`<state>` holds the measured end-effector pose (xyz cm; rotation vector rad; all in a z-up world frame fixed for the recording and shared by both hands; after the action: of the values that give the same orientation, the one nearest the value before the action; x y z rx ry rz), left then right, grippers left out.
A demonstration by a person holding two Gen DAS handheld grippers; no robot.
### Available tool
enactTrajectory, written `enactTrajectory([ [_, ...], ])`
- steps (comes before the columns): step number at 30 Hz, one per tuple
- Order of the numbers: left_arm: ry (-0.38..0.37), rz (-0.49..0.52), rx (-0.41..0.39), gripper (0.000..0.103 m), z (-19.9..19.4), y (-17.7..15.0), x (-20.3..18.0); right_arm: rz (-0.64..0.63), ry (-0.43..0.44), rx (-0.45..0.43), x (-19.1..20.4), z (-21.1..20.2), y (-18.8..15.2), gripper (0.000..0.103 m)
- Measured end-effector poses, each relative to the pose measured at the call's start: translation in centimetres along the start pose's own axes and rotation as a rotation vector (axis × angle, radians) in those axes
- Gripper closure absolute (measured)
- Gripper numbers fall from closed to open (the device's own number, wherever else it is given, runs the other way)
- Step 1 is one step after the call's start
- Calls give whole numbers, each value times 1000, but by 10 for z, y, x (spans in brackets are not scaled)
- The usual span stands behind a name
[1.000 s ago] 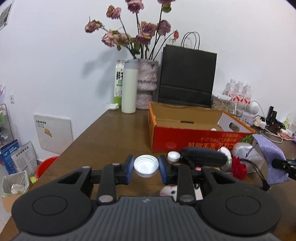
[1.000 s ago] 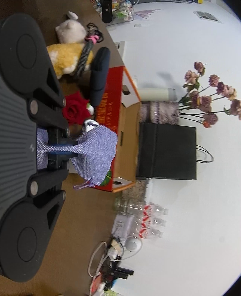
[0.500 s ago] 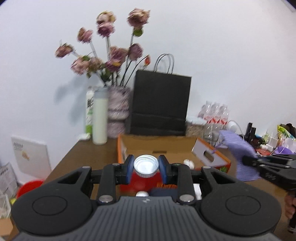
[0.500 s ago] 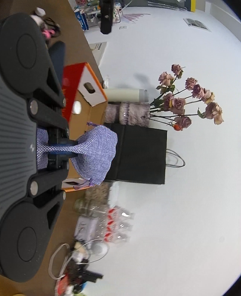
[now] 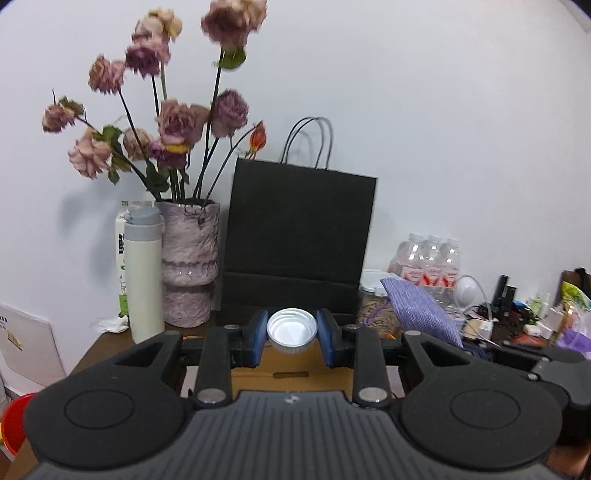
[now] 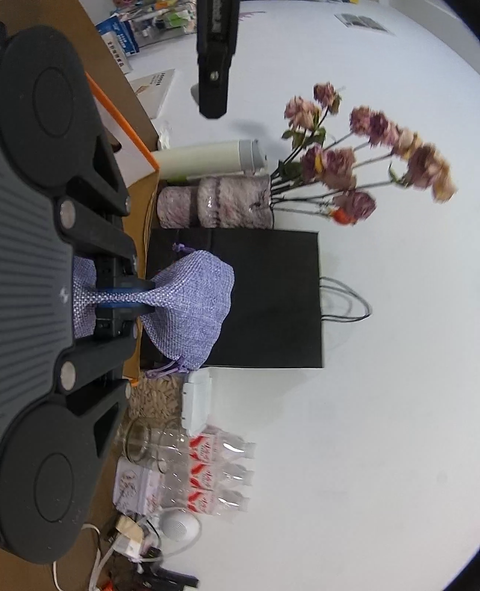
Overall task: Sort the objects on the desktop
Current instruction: 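Lower bag and cap into the cardboard box and open both tools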
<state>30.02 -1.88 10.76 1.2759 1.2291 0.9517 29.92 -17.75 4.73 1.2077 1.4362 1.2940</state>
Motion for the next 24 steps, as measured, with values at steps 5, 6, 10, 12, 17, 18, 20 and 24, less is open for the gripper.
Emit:
enactTrajectory([
  [5, 37, -64, 20, 74, 37, -10, 16, 22, 15, 75, -8, 38, -18, 99],
  [6, 46, -64, 35, 74, 45, -15, 19, 21, 20, 92, -8, 43, -23, 99],
  [10, 76, -84, 122, 74, 68, -37, 33, 29, 34, 171, -10, 62, -43, 99],
  [12, 100, -81, 162, 74, 77, -47, 40, 45, 42, 216, -11, 70, -54, 99],
  [17, 129, -47, 267, 74, 91, -71, 40, 54, 37, 279, -10, 76, -71, 99],
  [18, 132, -41, 283, 74, 93, -75, 39, 53, 37, 282, -10, 76, -72, 99],
  [20, 130, -40, 307, 74, 95, -82, 38, 49, 40, 285, -9, 75, -73, 99],
  [24, 118, -29, 337, 74, 97, -89, 35, 50, 45, 290, -8, 74, -75, 99],
])
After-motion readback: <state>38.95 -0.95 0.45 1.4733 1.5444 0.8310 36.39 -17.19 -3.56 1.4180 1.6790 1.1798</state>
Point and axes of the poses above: each gripper's, at about its wrist camera, not at the fingertips, and z roughly the way its jaws point, x to its left, y to its top, the point moved 4 cm from there along z, roughly the way its jaws point, and after that the axes turned 9 degrees about -x, right-handed, at the moved point
